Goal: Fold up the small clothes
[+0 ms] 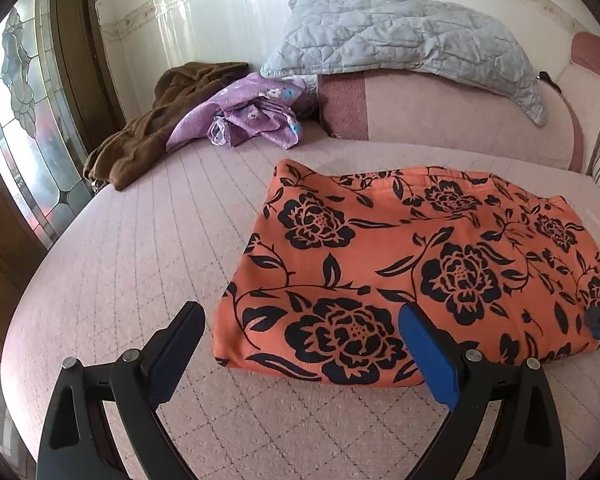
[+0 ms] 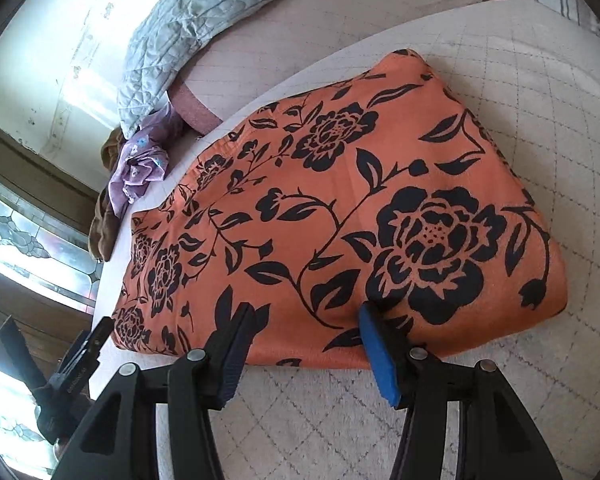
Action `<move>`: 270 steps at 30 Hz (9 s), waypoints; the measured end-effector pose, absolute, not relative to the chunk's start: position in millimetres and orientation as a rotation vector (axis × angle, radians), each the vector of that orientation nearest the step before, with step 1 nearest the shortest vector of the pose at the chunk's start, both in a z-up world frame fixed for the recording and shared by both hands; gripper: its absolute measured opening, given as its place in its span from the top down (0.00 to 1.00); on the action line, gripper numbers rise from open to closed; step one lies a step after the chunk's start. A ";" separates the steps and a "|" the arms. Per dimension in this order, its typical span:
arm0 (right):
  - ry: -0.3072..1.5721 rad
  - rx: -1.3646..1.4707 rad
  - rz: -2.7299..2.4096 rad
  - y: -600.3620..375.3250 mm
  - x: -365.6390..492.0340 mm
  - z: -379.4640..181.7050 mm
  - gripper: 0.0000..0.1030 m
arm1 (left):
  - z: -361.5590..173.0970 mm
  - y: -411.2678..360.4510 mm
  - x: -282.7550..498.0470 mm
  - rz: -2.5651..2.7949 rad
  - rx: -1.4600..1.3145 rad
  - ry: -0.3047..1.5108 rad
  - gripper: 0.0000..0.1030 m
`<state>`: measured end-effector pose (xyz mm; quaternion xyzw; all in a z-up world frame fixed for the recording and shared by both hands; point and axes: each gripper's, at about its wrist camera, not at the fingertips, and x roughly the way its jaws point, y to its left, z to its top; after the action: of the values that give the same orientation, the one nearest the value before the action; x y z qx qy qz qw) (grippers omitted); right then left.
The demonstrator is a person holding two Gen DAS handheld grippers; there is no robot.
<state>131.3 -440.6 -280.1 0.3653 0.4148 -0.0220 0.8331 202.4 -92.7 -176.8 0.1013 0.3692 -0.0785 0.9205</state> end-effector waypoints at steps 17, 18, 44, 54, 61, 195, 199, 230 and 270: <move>0.862 0.773 -0.035 -436.3 123.9 -272.1 0.43 | -172.7 -89.3 200.1 -0.171 0.201 0.749 0.05; 0.854 0.770 -0.028 -434.7 122.9 -269.8 0.42 | -172.2 -89.5 199.6 -0.170 0.202 0.747 0.05; 0.859 0.820 0.068 -427.6 112.4 -267.8 0.37 | -208.0 -69.2 227.9 -0.312 -0.033 1.069 0.05; 0.875 1.095 -0.005 -447.0 100.4 -302.4 0.33 | -230.0 -55.2 243.1 -0.389 -0.282 1.212 0.06; 0.766 1.201 -0.018 -473.9 116.9 -318.2 0.33 | -233.8 -38.9 270.0 -0.325 -0.490 1.160 0.06; 0.915 1.027 -0.159 -510.7 12.2 -290.8 0.51 | -212.2 -141.8 92.8 -0.136 0.333 0.933 0.00; 0.916 1.044 -0.154 -514.1 11.3 -291.1 0.51 | -216.4 -135.9 91.2 -0.154 0.284 0.934 0.00; 0.798 0.928 -0.026 -475.3 2.4 -255.5 0.40 | -147.4 -114.8 73.0 -0.180 0.186 0.784 0.00; 0.597 0.764 -0.092 -355.1 49.0 -180.9 0.75 | -175.8 92.1 212.8 0.168 -0.216 0.985 0.00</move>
<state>49.0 -355.1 -180.9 0.3670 0.2870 -0.0441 0.8838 212.8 92.1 -175.8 -0.1032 0.4714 0.0805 0.8721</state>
